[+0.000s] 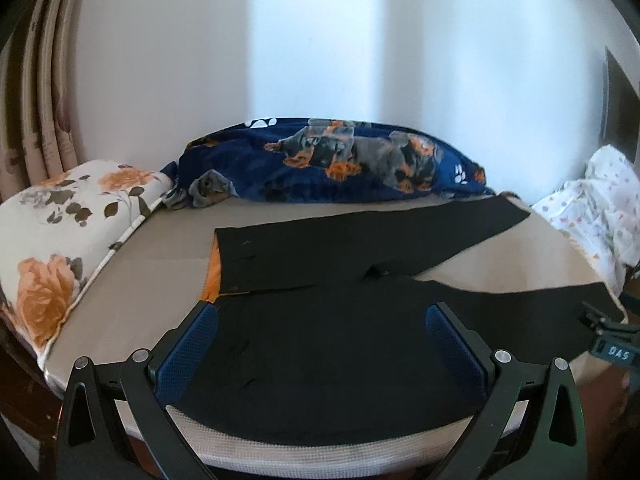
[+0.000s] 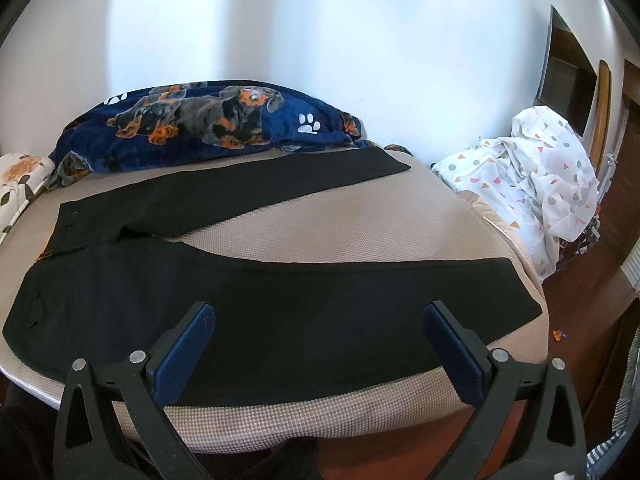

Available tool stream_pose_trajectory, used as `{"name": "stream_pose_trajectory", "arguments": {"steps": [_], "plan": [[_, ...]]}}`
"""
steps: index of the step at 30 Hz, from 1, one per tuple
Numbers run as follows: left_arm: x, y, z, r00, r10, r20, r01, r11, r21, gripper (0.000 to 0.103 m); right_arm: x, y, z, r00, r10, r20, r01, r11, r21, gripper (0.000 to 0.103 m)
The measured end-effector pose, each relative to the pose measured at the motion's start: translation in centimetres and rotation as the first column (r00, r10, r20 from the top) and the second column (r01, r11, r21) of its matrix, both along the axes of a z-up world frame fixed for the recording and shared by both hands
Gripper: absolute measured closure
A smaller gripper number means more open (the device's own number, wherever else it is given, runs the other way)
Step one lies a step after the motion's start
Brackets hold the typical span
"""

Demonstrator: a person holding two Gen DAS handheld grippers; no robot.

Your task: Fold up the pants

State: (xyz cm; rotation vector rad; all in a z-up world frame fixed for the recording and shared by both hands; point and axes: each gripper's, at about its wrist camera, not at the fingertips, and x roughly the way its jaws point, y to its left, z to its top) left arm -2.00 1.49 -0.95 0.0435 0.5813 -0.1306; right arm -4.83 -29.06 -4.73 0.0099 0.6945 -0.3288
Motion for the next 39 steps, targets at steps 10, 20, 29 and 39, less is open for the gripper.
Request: {"name": "stream_pose_trajectory", "arguments": {"steps": [10, 20, 29, 39], "plan": [[-0.6, 0.1, 0.3, 0.998, 0.044, 0.053, -0.045, 0.999, 0.025, 0.0, -0.1, 0.4, 0.2, 1.0, 0.007, -0.007, -0.007, 1.0, -0.004, 0.0], [-1.5, 0.0, 1.6, 0.996, 0.015, 0.092, -0.015, 1.0, -0.005, 0.0, -0.3, 2.2, 2.4, 0.999, 0.038, 0.014, -0.037, 0.998, -0.049, 0.0], [-2.0, -0.8, 2.2, 0.995, -0.002, 0.104, 0.002, 1.0, 0.002, 0.0, -0.8, 3.0, 3.7, 0.998, 0.056, 0.034, -0.054, 0.997, -0.063, 0.0], [-2.1, -1.0, 2.1, 0.995, -0.003, 0.104, 0.003, 1.0, 0.001, 0.0, -0.7, 3.0, 3.9, 0.998, 0.062, 0.031, -0.06, 0.997, -0.056, 0.0]]}}
